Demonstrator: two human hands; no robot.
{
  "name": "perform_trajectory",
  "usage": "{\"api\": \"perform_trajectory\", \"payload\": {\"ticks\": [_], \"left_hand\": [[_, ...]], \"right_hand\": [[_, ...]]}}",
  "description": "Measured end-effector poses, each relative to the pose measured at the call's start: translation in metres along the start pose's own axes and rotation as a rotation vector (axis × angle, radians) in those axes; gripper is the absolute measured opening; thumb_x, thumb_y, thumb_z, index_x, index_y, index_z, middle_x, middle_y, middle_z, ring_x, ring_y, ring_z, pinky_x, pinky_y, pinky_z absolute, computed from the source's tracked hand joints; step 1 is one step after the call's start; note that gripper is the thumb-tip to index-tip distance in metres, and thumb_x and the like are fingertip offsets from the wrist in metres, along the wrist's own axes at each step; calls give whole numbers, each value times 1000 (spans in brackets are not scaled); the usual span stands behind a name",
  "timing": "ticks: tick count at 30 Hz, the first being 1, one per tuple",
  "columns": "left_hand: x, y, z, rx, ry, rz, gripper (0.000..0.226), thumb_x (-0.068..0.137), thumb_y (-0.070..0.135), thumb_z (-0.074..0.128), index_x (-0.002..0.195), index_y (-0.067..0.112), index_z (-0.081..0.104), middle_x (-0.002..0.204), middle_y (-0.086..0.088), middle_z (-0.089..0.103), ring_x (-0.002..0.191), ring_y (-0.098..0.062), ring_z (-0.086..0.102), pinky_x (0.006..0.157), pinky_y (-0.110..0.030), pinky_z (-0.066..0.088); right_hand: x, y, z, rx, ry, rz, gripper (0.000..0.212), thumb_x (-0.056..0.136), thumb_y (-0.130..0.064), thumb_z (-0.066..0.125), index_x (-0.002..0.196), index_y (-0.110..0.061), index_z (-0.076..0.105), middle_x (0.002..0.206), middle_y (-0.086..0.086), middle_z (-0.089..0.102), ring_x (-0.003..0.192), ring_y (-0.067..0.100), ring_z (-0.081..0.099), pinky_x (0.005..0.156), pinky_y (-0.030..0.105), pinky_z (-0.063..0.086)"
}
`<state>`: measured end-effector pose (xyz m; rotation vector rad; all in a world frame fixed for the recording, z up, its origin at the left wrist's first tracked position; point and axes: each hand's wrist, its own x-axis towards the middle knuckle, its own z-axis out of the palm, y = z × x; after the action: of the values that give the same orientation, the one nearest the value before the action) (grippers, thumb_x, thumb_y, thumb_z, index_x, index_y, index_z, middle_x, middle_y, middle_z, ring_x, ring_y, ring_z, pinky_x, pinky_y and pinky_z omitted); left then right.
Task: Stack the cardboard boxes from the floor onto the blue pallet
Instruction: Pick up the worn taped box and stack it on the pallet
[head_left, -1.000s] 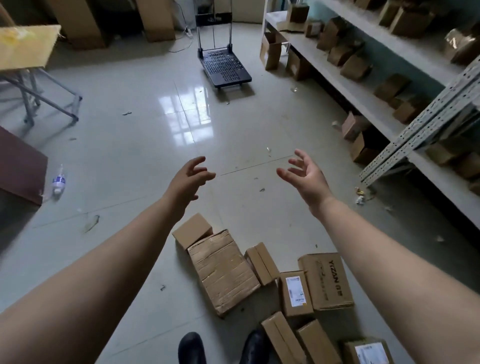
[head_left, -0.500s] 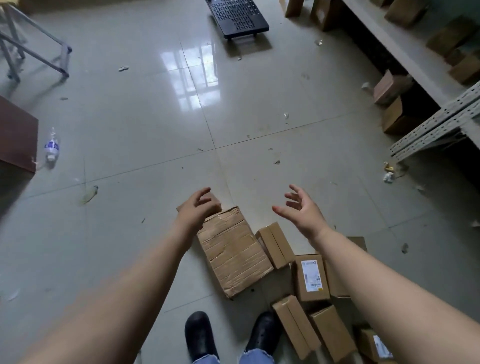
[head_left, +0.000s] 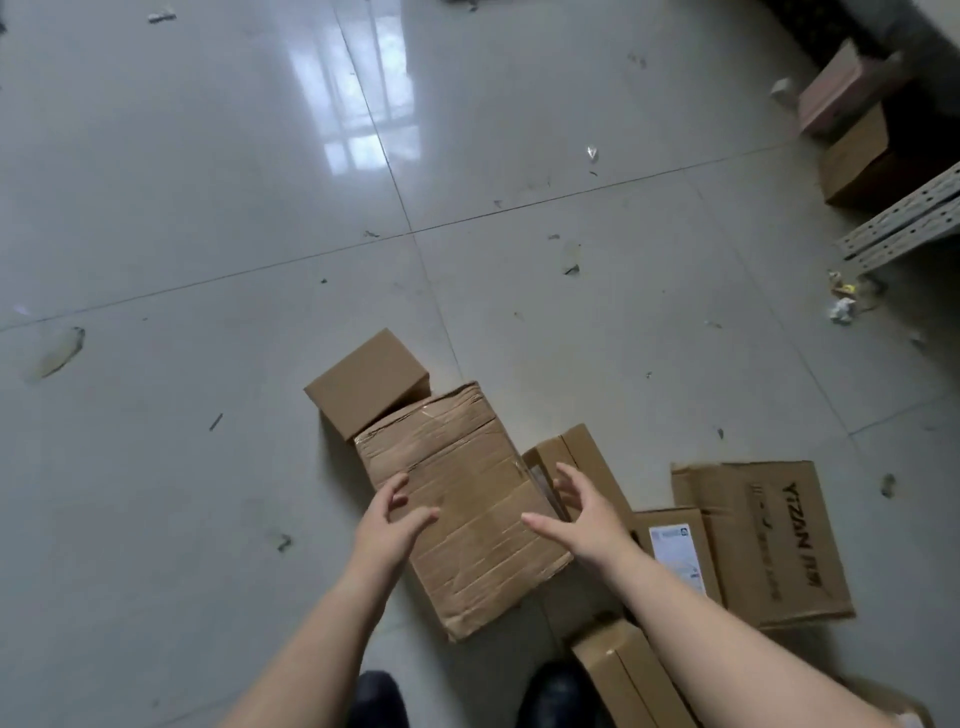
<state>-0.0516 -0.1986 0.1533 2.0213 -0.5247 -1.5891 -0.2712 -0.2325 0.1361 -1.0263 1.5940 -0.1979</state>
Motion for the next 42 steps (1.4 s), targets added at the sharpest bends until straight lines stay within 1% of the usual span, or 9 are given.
{"api": "perform_trajectory", "payload": {"ticks": [5,10,14,20,23,25,28,32,42], "left_hand": [[95,-59,26,73,102,53,69,76,13,72,138,14,41,144,-15,39,131,-31,37,107,-43,31],[166,-123,42,25,198,-271,105,41,27,67,136,-3,33,134,-26,47,122,-39,47,105,-47,36],[180,-158,49,-285,139,-313,108,30,9,70,131,-9,37,130,-29,51,116,-37,52,103,-45,39],[149,-130,18,-180,30,-139,105,32,23,76,131,4,48,119,-16,60,110,-29,56,101,-38,40],[118,-84,19,-13,-119,-147,91,41,29,71,128,11,53,131,-13,55,112,-23,52,100,-32,40],[97,-72,25,44,-126,-166,78,61,27,74,133,12,48,137,-11,51,119,-23,49,101,-29,38],[82,-76,21,120,-16,-183,65,72,29,69,132,9,50,135,-14,53,122,-28,49,105,-37,38],[105,-101,8,204,28,-181,99,46,46,63,137,13,44,135,-10,53,127,-26,47,108,-36,34],[194,-150,-28,518,176,-92,90,71,31,75,145,17,27,149,-15,36,134,-34,37,109,-43,32]], "right_hand": [[87,54,36,-98,16,-3,91,68,-39,79,142,-30,28,148,-2,34,133,20,35,105,39,35],[165,108,55,-447,65,149,102,68,-57,71,147,-20,18,153,2,29,138,24,30,112,44,29],[175,154,63,-316,53,299,106,64,-60,72,145,-15,20,150,5,31,135,26,34,110,45,31],[96,148,63,-25,-158,382,102,36,-71,73,123,-22,53,118,-6,58,108,11,54,97,26,42],[64,119,87,207,-240,351,77,66,-43,77,129,-10,48,96,-5,69,85,0,63,75,12,46],[53,87,116,242,-212,303,67,82,-15,67,137,-4,31,89,4,69,82,10,64,73,18,48],[33,65,135,242,-169,176,58,84,-28,63,134,-10,40,111,7,58,99,15,54,83,21,41],[55,84,127,80,7,234,70,79,-39,67,138,-16,34,142,11,35,128,22,40,101,25,33],[95,182,159,270,113,564,118,62,-33,85,145,0,7,151,19,26,138,30,29,110,34,26]]}}
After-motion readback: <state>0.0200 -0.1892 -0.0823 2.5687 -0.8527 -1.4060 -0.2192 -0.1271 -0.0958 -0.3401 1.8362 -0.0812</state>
